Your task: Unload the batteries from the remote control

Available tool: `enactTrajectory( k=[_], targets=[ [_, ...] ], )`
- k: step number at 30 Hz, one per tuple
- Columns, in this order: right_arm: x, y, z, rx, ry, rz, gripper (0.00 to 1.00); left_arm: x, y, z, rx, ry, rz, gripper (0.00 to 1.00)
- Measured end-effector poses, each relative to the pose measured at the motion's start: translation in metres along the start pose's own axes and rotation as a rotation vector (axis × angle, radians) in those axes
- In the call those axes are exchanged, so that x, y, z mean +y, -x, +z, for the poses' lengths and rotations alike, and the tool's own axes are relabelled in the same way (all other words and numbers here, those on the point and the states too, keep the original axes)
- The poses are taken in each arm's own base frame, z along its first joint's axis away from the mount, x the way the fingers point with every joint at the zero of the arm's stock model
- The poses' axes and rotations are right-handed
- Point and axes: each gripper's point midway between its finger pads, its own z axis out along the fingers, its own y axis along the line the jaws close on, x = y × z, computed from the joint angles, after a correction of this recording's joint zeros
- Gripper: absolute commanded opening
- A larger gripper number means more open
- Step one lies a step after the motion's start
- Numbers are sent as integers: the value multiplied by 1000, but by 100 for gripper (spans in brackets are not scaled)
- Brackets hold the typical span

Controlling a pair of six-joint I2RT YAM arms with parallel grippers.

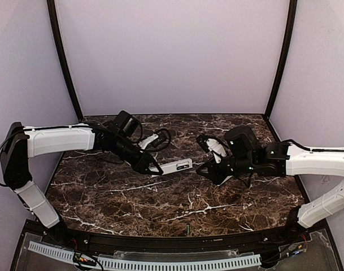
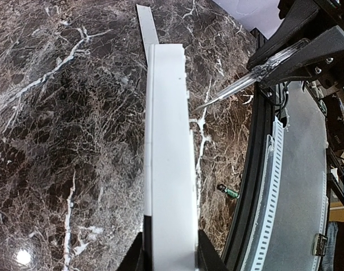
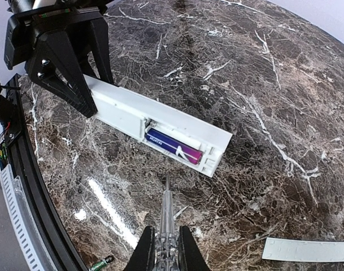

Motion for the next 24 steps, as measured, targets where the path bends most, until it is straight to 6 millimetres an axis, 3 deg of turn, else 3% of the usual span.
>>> enactTrajectory(
  k=[19,24],
  targets=[
    [6,5,-15,-21,27,-24,0,4,-1,2,10,17,6,0],
    [12,15,-22,-19,48,-67,0,8,-3,0,17,45,27,0]
  ],
)
